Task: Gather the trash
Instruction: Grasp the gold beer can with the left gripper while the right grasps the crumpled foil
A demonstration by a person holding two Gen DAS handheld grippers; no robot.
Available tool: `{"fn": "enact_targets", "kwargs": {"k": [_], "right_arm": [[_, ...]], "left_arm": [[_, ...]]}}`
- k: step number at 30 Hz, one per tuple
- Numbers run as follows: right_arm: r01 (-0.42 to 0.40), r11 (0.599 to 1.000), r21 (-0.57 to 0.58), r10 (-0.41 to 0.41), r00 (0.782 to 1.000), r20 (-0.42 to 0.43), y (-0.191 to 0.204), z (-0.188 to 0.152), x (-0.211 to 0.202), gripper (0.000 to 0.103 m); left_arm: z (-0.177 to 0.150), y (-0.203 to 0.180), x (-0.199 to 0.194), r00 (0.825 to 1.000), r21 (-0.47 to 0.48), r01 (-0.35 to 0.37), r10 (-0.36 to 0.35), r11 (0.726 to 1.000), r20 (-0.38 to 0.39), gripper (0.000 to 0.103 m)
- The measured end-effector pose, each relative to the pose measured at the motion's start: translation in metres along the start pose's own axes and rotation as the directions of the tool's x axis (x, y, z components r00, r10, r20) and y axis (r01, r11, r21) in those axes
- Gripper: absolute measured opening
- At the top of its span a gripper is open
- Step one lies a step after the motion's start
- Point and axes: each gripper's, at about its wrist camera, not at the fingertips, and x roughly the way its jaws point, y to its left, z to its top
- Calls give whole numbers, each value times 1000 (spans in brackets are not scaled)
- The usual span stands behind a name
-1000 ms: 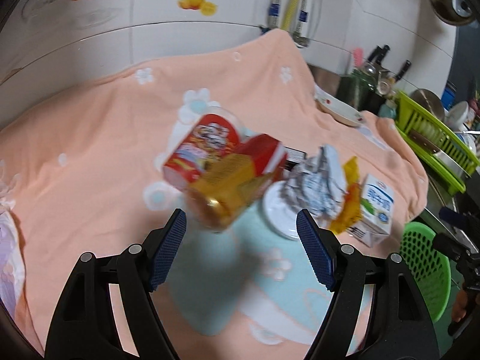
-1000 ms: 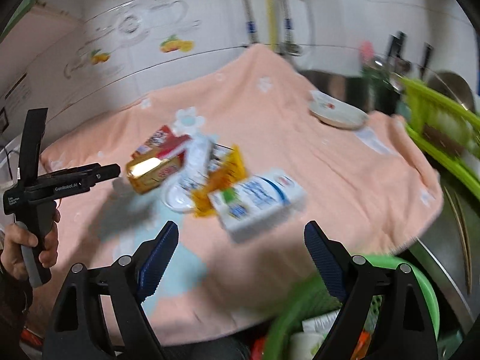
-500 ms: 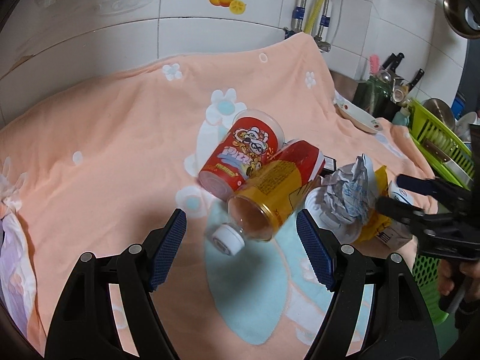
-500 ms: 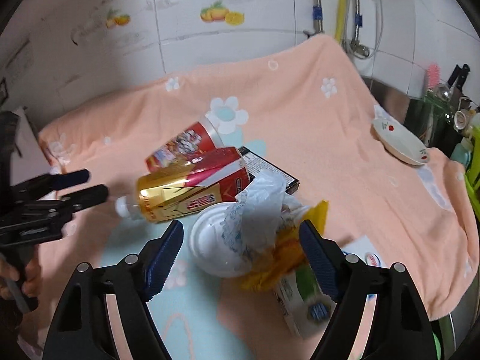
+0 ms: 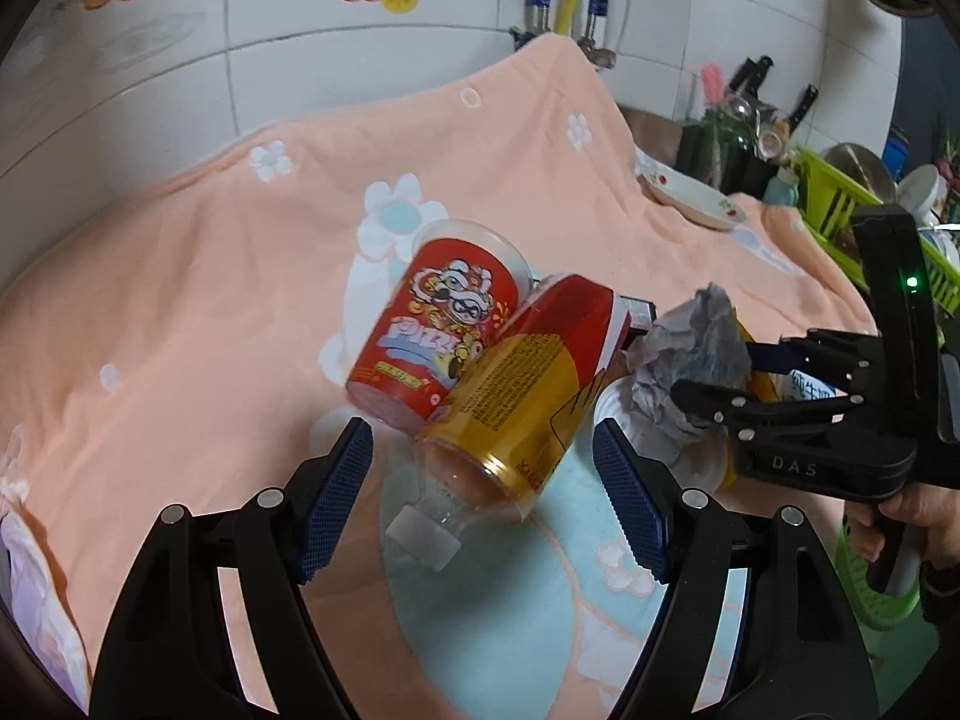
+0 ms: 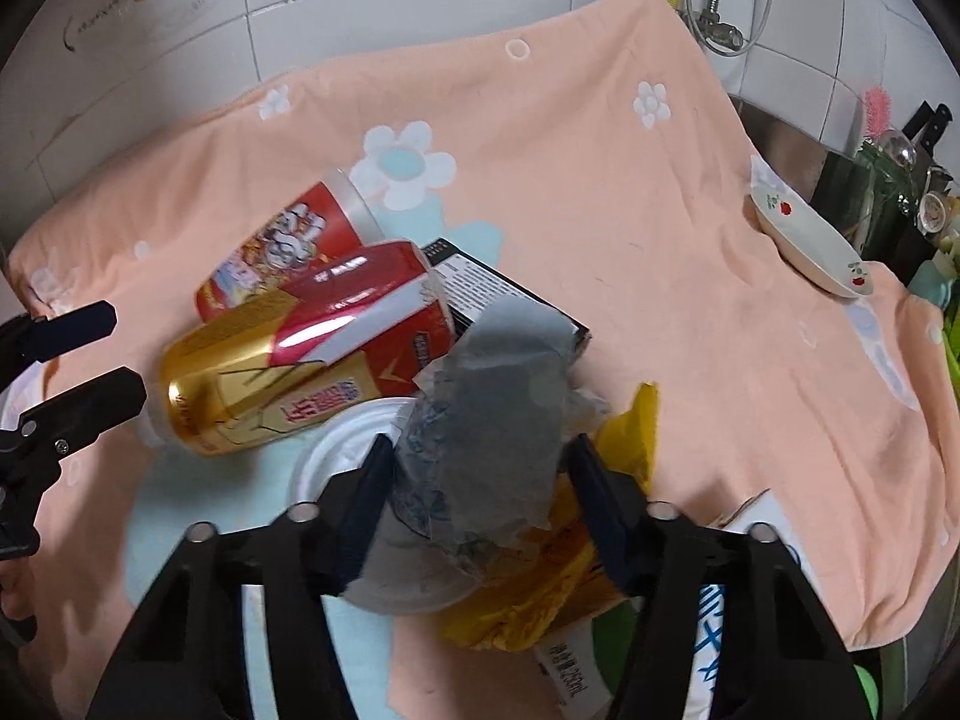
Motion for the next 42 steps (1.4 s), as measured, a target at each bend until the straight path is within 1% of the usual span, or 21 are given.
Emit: {"fn": "enact_targets", "kwargs": {"k": [3, 4, 5, 9, 16, 18, 21, 25, 32, 37, 42], "right_arm": [[-7, 1000, 5, 7, 1000, 12, -3, -1, -3, 40], [-19, 1000, 16, 19, 1000, 20, -5, -1, -6, 38], [-29, 999, 24, 29, 999, 29, -7, -1, -9, 33], [-91, 993, 71, 86, 994, 67, -15, 1, -24, 26], [-173, 978, 113, 157, 978, 137, -25, 2, -54, 25], [-183, 976, 115, 163, 974, 159, -27, 3, -64, 25], [-203, 972, 120, 179, 966, 187, -30, 3, -77, 25], [-209, 970, 120, 181, 961, 211, -34, 1, -91, 25], [-204, 970, 132, 169, 957, 237, -44, -9, -107, 25], [-193, 972, 135, 156, 958, 242, -47, -20, -114, 25], [-190, 970, 150, 149, 957, 247, -52, -33, -122, 25]], "left_arm": [[3, -5, 8, 1000, 32, 15, -14, 999, -17, 75], [4, -7, 11, 1000, 44, 17, -16, 999, -20, 75], [4, -9, 12, 1000, 54, 19, -18, 998, -22, 75], [13, -17, 24, 998, 98, 45, -42, 994, -38, 75], [25, -25, 47, 995, 155, 67, -56, 986, -78, 74], [27, -27, 54, 995, 168, 68, -54, 983, -90, 72], [31, -30, 65, 993, 189, 68, -48, 980, -109, 72], [35, -31, 79, 989, 195, 82, -55, 977, -140, 72], [38, -39, 93, 985, 239, 82, -41, 968, -170, 72], [37, -40, 96, 985, 244, 78, -37, 967, -169, 71], [35, -42, 93, 989, 239, 52, -17, 970, -145, 70]]}}
